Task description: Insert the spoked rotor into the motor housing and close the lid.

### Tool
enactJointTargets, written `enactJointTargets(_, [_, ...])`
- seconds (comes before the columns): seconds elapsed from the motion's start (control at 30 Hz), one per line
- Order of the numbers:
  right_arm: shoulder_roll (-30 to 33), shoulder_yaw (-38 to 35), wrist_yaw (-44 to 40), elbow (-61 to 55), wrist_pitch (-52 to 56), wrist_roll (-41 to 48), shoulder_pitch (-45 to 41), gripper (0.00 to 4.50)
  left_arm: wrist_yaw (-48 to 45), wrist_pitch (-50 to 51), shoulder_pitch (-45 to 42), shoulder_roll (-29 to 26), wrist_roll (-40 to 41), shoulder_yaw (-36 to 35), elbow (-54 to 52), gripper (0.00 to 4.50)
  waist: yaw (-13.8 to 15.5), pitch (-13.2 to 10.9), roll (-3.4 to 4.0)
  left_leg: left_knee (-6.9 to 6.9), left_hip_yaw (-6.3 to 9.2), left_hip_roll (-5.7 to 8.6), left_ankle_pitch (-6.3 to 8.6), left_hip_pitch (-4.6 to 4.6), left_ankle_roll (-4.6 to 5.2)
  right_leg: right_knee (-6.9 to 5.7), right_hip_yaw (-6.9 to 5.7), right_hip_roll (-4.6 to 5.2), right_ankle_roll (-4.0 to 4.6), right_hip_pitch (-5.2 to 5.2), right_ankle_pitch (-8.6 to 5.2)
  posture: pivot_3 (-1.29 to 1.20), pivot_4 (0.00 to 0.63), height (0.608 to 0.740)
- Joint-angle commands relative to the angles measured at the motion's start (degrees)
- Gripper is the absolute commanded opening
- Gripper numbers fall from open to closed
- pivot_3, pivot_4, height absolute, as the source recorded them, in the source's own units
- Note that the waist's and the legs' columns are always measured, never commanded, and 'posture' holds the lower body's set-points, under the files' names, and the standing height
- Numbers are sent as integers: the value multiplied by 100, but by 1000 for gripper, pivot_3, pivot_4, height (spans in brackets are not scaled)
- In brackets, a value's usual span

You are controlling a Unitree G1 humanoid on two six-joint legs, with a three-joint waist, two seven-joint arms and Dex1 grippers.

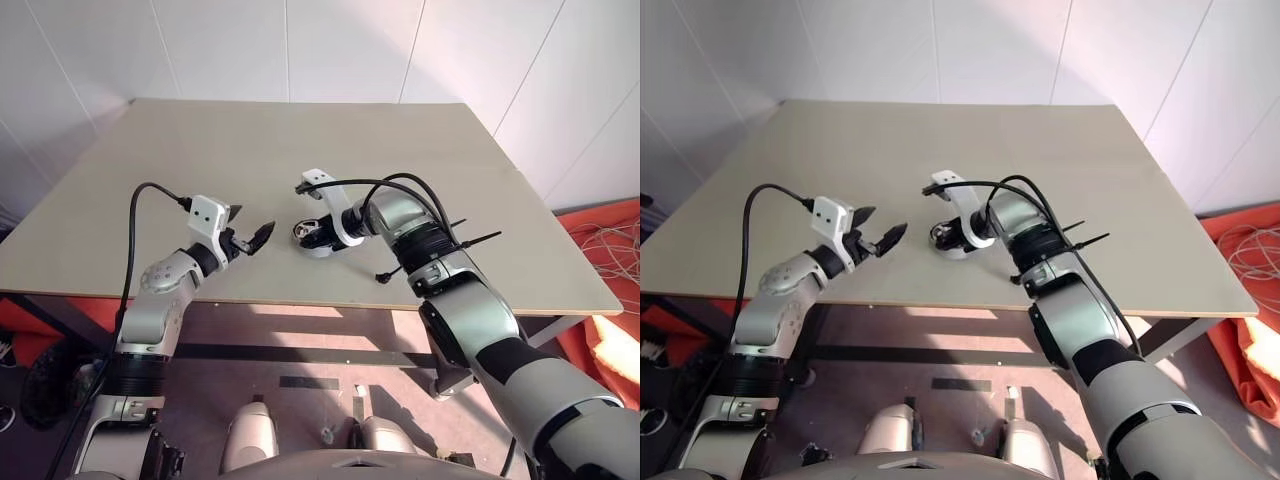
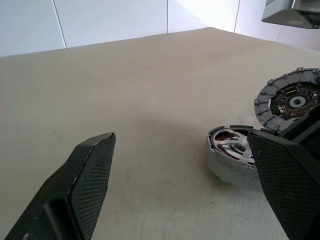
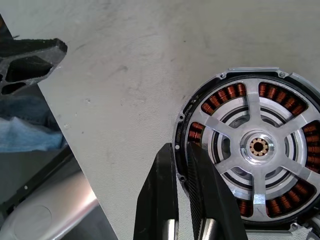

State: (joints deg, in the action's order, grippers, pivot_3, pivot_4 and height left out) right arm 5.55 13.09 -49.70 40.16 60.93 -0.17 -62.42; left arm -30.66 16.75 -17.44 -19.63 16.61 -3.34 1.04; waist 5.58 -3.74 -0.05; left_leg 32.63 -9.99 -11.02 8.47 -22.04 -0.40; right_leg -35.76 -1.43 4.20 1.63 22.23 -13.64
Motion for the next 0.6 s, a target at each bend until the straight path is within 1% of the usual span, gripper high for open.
enactJointTargets(0.03, [-108, -214, 334, 25, 73, 171, -97, 0, 37, -73, -89, -48, 4, -98, -175, 4500, 0, 0, 0, 0, 0, 0, 0, 0, 0, 0, 0, 0, 0, 0, 0, 0, 0, 740])
enactJointTargets(0.13, [-201, -273, 539, -68, 121, 226, -10, 0, 43, -84, -104, -53, 4, -102, -156, 4500, -5, 0, 0, -3, 0, 0, -1, 1, -2, -1, 1, 0, -2, 1, -1, 0, 0, 740])
enactJointTargets(0.37, [-219, -64, 395, -723, 548, 483, 298, 0, 38, -102, -147, -81, 9, -129, -94, 4500, -5, 0, 0, -26, 0, 3, -14, 4, -24, 2, 1, 0, -3, 8, -2, 0, 0, 740])
enactJointTargets(0.43, [-158, 15, 318, -875, 563, 534, 372, 722, 39, -99, -154, -91, 10, -139, -91, 4500, -5, 0, -1, -32, 0, 3, -17, 3, -28, 3, 2, -1, 5, 11, 3, 0, 0, 740])
enactJointTargets(0.47, [-124, 72, 277, -963, 554, 552, 415, 1011, 41, -98, -155, -93, 8, -142, -92, 4500, -4, 0, -1, -35, -1, 3, -18, 2, -30, 5, 1, -2, 20, 12, 11, 0, 0, 740])
enactJointTargets(0.6, [-59, 250, 331, -1338, 552, 594, 567, 2282, 40, -97, -157, -94, 4, -153, -92, 4500, 3, 0, 0, -36, -2, 6, -28, -9, -46, 6, 1, -2, 23, 20, 9, 0, 0, 740])
